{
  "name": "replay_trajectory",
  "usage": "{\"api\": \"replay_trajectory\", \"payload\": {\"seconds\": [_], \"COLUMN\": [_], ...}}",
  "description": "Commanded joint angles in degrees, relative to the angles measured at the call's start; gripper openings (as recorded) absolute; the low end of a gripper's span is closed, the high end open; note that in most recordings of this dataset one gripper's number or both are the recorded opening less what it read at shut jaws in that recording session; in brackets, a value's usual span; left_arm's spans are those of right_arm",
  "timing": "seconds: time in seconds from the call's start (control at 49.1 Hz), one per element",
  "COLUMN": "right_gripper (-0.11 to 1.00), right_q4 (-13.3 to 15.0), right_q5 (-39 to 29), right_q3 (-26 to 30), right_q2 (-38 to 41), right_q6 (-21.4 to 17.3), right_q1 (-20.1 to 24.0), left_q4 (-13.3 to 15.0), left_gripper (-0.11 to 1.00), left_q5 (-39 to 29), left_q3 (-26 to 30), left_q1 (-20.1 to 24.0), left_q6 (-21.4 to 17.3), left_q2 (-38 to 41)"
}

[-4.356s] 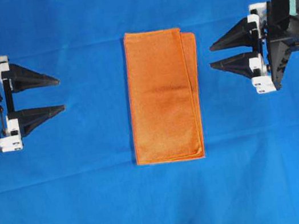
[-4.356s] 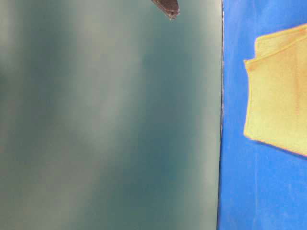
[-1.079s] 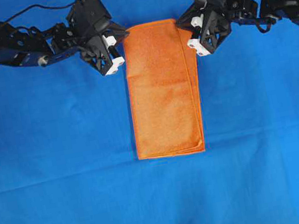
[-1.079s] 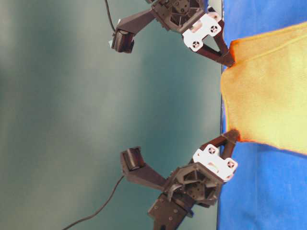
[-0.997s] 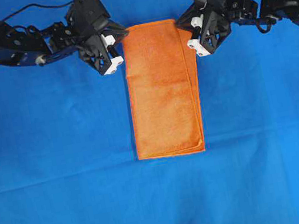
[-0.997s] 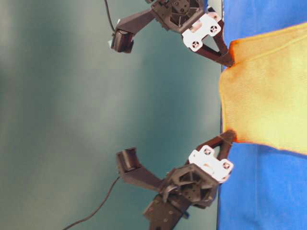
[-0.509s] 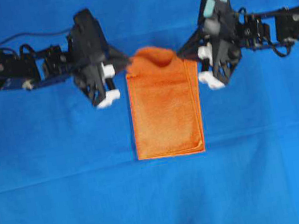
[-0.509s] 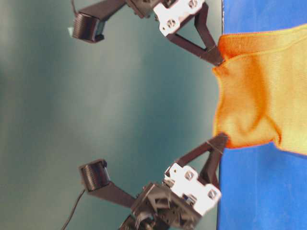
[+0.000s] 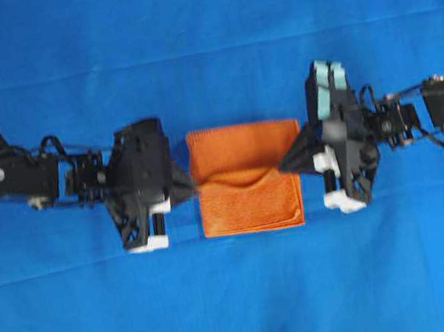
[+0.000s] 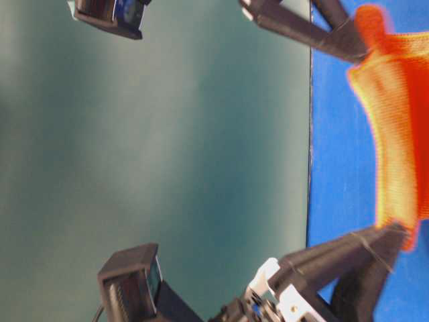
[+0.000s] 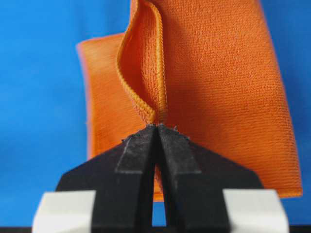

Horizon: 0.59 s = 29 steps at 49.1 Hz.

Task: Fold the orange towel.
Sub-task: 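Fold the far end toward the near end with both grippers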

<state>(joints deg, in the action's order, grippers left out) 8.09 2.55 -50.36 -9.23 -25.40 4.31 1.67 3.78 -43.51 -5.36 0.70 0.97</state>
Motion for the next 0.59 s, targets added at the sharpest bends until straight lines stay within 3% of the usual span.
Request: {"api": "replay_trajectory", "payload": {"seconds": [0.0,0.163,0.57], "right_gripper": [0.02,0.02,0.02], "right_q4": [-0.09,-0.09,0.00], "right_q5": [0.18,0.09,0.26], "right_q3": [1.23,1.93,2.20], "right_q2": [0.35,3.43,5.10], "right_q6": [-0.70,-2.11,-2.20], "right_q1": [1.67,3.69,3.78], "left_q4": [-0.09,-0.09,-0.09], "left_gripper": [0.02,0.02,0.02], "left_q5": [0.26,0.26,4.22], "left_q3": [1.05,2.02,3.43], "left_q1": [-1.76,-4.04,-3.87], "left_q6": [0.53,1.67,1.76], "left_q2": [-0.70,0.62,5.19]}}
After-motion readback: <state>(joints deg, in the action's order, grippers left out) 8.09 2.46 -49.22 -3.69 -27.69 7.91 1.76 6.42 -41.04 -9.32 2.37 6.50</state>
